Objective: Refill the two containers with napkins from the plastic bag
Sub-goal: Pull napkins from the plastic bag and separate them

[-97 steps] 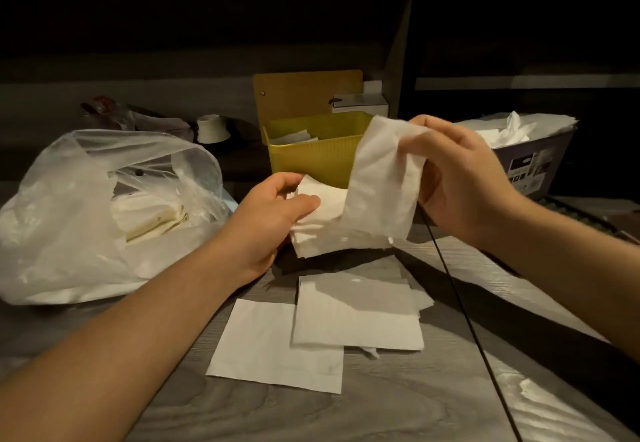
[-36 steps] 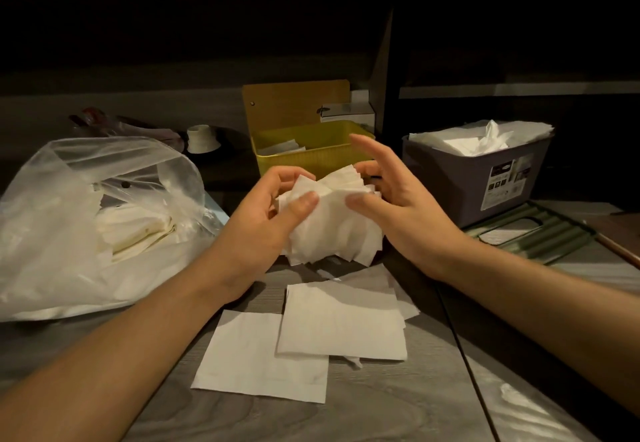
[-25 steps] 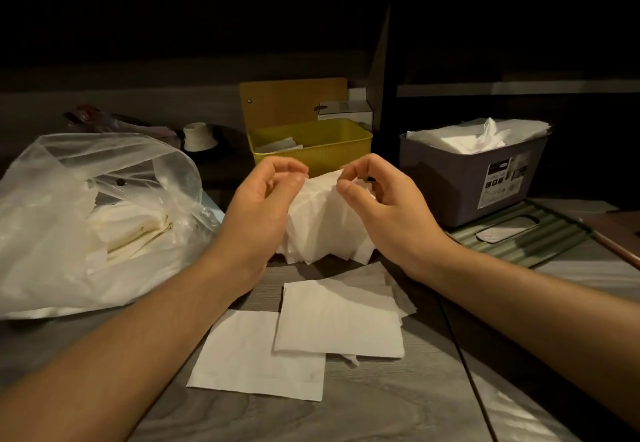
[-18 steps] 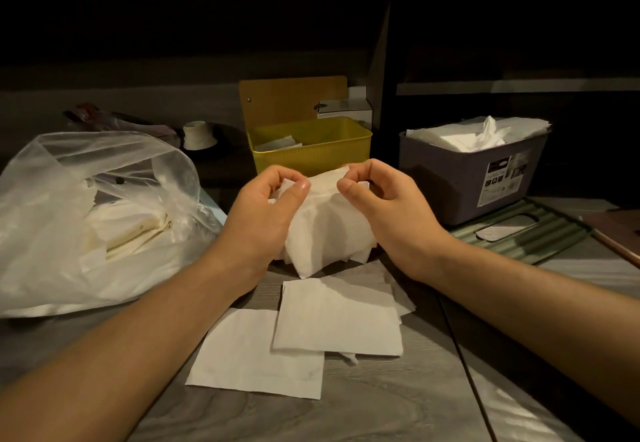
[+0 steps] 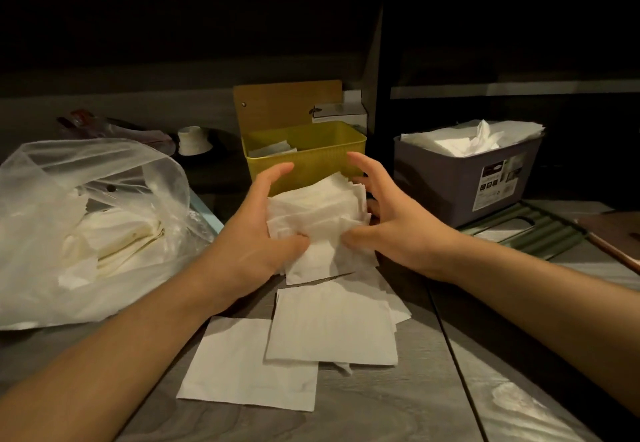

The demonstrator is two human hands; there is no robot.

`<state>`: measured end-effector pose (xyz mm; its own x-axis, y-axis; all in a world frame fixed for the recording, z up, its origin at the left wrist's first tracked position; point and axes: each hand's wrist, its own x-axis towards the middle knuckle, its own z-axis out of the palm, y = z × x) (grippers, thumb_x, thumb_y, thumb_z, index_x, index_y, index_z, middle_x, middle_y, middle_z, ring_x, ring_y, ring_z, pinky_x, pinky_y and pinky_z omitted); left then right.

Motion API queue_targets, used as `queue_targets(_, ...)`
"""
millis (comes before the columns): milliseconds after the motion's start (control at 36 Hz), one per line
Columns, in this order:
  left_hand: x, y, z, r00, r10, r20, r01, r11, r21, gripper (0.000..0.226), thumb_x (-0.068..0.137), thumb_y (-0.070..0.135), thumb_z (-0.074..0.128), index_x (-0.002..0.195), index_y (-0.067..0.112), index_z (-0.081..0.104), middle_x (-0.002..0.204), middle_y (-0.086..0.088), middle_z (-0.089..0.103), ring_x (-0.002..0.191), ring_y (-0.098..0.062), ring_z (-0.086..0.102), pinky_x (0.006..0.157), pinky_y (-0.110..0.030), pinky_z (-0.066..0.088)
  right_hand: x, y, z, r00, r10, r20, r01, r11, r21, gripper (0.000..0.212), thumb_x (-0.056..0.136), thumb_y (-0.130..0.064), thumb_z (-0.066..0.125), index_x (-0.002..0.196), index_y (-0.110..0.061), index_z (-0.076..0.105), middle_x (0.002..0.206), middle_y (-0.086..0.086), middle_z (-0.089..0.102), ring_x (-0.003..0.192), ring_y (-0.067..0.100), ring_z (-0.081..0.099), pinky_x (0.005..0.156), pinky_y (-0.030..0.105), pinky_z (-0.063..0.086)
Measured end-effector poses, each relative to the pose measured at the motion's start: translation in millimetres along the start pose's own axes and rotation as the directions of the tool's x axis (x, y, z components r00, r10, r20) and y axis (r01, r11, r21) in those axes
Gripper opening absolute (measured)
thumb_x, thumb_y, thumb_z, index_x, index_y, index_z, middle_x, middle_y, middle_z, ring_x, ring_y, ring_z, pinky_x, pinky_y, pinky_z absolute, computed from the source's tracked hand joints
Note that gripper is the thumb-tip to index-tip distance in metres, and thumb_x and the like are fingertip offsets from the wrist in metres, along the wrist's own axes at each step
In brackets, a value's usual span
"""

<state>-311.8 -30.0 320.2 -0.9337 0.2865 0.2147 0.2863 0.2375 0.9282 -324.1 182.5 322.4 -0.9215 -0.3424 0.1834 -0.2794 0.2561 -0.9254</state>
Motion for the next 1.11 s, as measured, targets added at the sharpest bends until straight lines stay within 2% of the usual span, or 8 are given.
queue_targets(250, 5, -3, 2, 0.991, 0.043, -0.124, -0.043, 0.999, 0.002, 0.079, 0.094, 0.014, 0.067, 0.146, 0.052, 0.022, 0.128, 0.015, 0.058, 0.11, -0.009, 0.064, 0.072, -0.015, 0.057, -2, -3, 7, 0.99, -0.064, -0.128, 0.066, 0.998, 0.013, 0.078, 0.094, -0.001, 0.06, 0.149, -0.045, 0.027, 0.146, -0.013, 0.039, 0.119, 0.008, 0.053, 0.08, 0.013, 0.055)
queue_targets(361, 8, 3, 10, 0.982, -0.041, -0.184, 0.021, 0.994, -0.107, 0.056, 0.101, 0.034, 0.055, 0.148, 0.047, 0.026, 0.122, 0.016, 0.06, 0.093, 0.003, 0.067, 0.063, -0.01, 0.052, 1, -5, 15, 0.984, -0.054, -0.171, 0.059, 0.998, 0.027, 0.067, 0.099, -0.02, 0.06, 0.152, -0.042, 0.025, 0.154, -0.017, 0.03, 0.132, 0.005, 0.036, 0.104, 0.026, 0.037)
queue_targets(444, 12, 6, 18, 0.974, -0.057, -0.218, 0.015, 0.982, -0.188, 0.04, 0.104, 0.044, 0.044, 0.143, 0.044, 0.036, 0.119, 0.022, 0.055, 0.096, 0.0, 0.063, 0.075, -0.016, 0.052, 3, -8, 23, 0.973, -0.055, -0.225, 0.067, 0.997, 0.046, 0.051, 0.101, -0.034, 0.056, 0.148, -0.036, 0.035, 0.142, -0.021, 0.039, 0.134, 0.006, 0.039, 0.109, 0.03, 0.038)
queue_targets(556, 8, 4, 15, 0.993, -0.046, -0.106, 0.035, 0.993, -0.11, 0.064, 0.092, 0.041, 0.064, 0.144, 0.052, 0.028, 0.128, 0.02, 0.051, 0.107, -0.008, 0.063, 0.08, -0.02, 0.058, 2, -8, 25, 0.969, -0.076, -0.234, 0.075, 0.997, -0.01, 0.048, 0.101, -0.037, 0.055, 0.146, -0.035, 0.038, 0.143, -0.017, 0.044, 0.132, 0.01, 0.047, 0.111, 0.039, 0.044)
queue_targets(667, 4, -2, 5, 1.0, -0.013, 0.013, 0.013, 0.999, 0.05, 0.099, 0.085, 0.007, 0.076, 0.147, 0.056, 0.017, 0.125, 0.023, 0.046, 0.105, -0.013, 0.064, 0.074, -0.018, 0.058, -5, -8, 7, 0.998, -0.05, -0.044, 0.051, 0.998, 0.031, 0.067, 0.097, -0.023, 0.063, 0.151, -0.041, 0.027, 0.126, -0.027, 0.041, 0.113, -0.004, 0.054, 0.086, 0.014, 0.05)
queue_targets(806, 3, -5, 1, 0.999, 0.011, -0.05, -0.006, 0.995, 0.104, 0.089, 0.09, 0.001, 0.07, 0.149, 0.051, 0.025, 0.118, 0.029, 0.05, 0.107, -0.008, 0.061, 0.079, -0.016, 0.058, -7, -3, -2, 0.996, -0.061, 0.066, 0.069, 0.988, -0.137, 0.092, 0.087, 0.012, 0.062, 0.153, -0.039, 0.024, 0.121, -0.021, 0.046, 0.1, 0.001, 0.064, 0.077, 0.021, 0.058)
queue_targets(972, 5, 1, 2, 0.977, 0.14, -0.162, -0.133, 0.99, 0.054, 0.077, 0.093, 0.005, 0.065, 0.134, 0.059, 0.031, 0.124, 0.031, 0.045, 0.109, 0.0, 0.055, 0.075, -0.012, 0.056, -4, -4, 3, 0.981, -0.167, -0.097, 0.148, 0.972, -0.185, 0.071, 0.093, 0.001, 0.059, 0.146, -0.04, 0.036, 0.12, -0.034, 0.042, 0.1, -0.028, 0.046, 0.076, 0.005, 0.05)
queue_targets(1111, 3, -5, 1, 0.999, 0.046, 0.014, -0.047, 0.984, 0.169, 0.103, 0.084, 0.007, 0.078, 0.144, 0.059, 0.012, 0.128, 0.017, 0.046, 0.105, -0.006, 0.062, 0.075, -0.015, 0.056, -5, 2, 5, 0.987, -0.145, -0.068, 0.129, 0.971, -0.203, 0.075, 0.093, -0.001, 0.059, 0.152, -0.037, 0.03, 0.138, -0.008, 0.044, 0.106, -0.006, 0.051, 0.074, 0.007, 0.05)
